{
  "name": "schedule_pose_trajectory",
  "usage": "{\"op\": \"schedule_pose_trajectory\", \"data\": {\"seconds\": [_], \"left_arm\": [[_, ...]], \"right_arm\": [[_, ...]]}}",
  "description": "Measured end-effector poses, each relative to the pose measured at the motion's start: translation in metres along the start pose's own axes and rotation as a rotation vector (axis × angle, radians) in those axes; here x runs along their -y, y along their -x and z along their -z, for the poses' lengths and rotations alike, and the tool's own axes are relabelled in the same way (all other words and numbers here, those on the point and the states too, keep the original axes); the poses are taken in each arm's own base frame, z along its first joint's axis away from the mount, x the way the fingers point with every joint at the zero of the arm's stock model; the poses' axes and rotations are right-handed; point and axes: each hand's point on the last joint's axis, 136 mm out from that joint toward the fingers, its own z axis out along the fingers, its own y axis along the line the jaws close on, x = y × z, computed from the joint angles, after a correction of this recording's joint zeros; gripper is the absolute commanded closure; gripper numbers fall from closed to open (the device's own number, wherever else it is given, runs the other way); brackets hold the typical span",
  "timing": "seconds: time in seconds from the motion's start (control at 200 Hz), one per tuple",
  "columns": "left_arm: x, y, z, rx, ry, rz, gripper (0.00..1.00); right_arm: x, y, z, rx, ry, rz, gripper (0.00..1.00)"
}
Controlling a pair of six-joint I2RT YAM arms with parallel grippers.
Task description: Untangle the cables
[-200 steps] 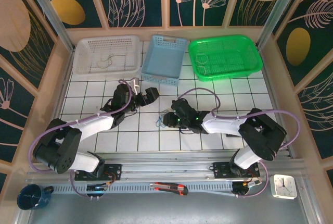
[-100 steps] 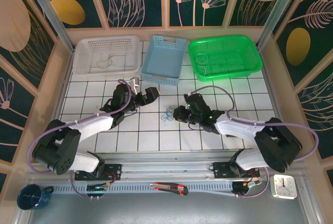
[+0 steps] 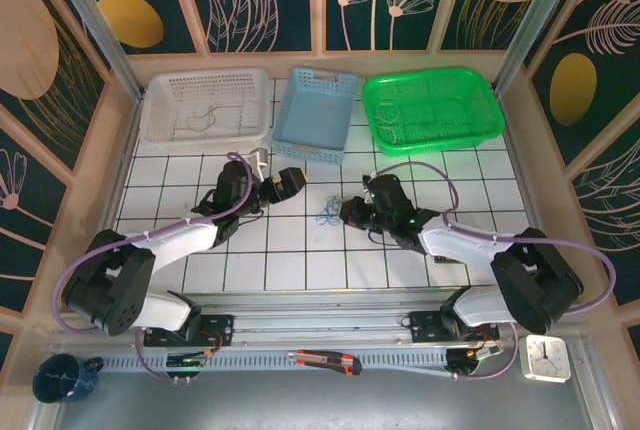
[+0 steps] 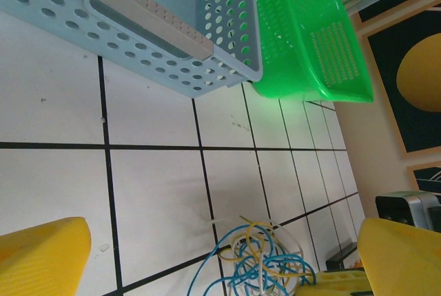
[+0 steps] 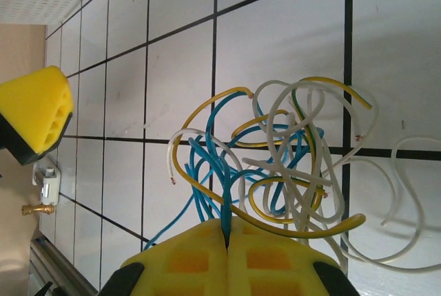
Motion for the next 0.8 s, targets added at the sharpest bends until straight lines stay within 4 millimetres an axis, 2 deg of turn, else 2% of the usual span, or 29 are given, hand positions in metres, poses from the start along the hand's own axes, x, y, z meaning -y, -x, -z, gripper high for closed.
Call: {"op": "schedule_pose_trajectory", "data": {"seconds": [0.165,0.29,0.52,0.801], "left_arm": [[0.006,-0.001,0.0,-0.008,-0.034,0.02,0.01],[0.01,-0.006,0.002,-0.019,-0.074,0.047,0.08],[0.009,-0.026,0.005,-0.074,-0.115,0.054,0.18],[0.045,-0.052,0.011,-0.118,-0.152,-0.231,0.25]], "right_arm": [[-0.001,-0.003,0.0,-0.014,0.02,-0.001,1.0],[-0.004,0.0,0.001,-0.01,0.039,-0.003,1.0],[-0.015,0.016,0.011,0.028,0.098,-0.016,1.0],[-0.017,0.021,0.014,0.036,0.116,-0.02,1.0]]}}
